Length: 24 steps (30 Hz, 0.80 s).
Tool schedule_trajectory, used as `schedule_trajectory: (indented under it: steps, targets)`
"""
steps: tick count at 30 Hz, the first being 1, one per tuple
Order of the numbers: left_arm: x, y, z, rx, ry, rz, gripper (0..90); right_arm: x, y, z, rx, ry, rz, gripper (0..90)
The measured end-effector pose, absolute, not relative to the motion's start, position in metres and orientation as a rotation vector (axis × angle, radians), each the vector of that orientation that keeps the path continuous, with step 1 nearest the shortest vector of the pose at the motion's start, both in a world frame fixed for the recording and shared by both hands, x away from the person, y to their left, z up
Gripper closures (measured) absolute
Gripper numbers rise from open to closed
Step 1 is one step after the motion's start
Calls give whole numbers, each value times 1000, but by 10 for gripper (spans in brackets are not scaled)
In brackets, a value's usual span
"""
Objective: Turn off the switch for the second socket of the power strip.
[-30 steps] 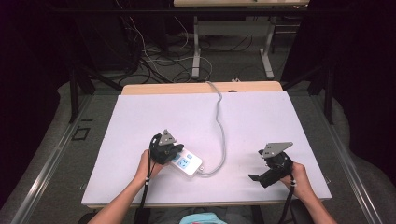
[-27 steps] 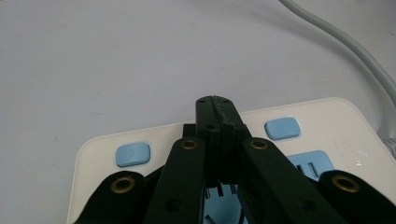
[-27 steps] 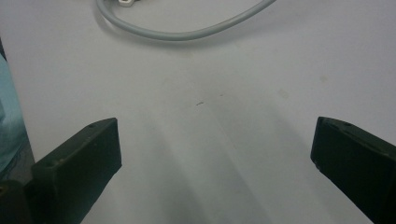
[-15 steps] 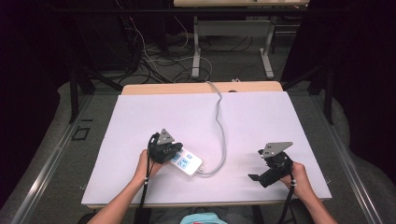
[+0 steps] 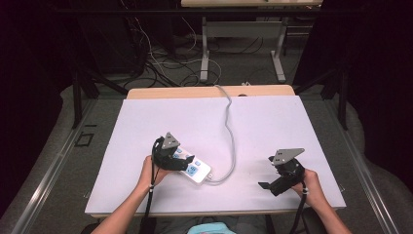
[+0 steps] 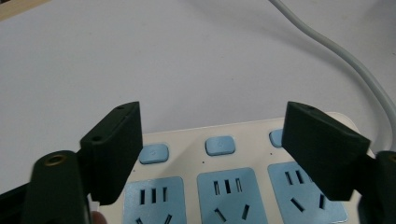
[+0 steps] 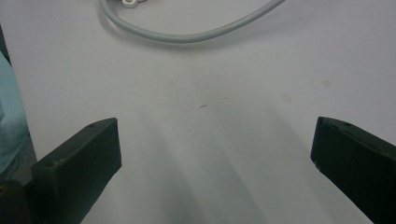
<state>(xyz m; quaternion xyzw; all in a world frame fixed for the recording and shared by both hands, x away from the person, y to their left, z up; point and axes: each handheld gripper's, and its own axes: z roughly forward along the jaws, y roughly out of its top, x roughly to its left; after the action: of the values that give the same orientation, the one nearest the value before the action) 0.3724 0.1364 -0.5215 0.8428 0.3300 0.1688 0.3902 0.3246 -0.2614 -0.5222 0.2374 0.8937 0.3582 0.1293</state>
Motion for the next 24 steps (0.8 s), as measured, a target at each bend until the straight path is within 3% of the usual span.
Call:
schedule_trajectory:
  steps: [12, 24]
  targets:
    - [362, 148, -513, 2169, 841, 494, 24, 323, -261, -521, 692, 2614, 1034, 13]
    - [346, 171, -506, 2163, 861, 519, 1, 322, -262, -521, 703, 2608, 1029, 13]
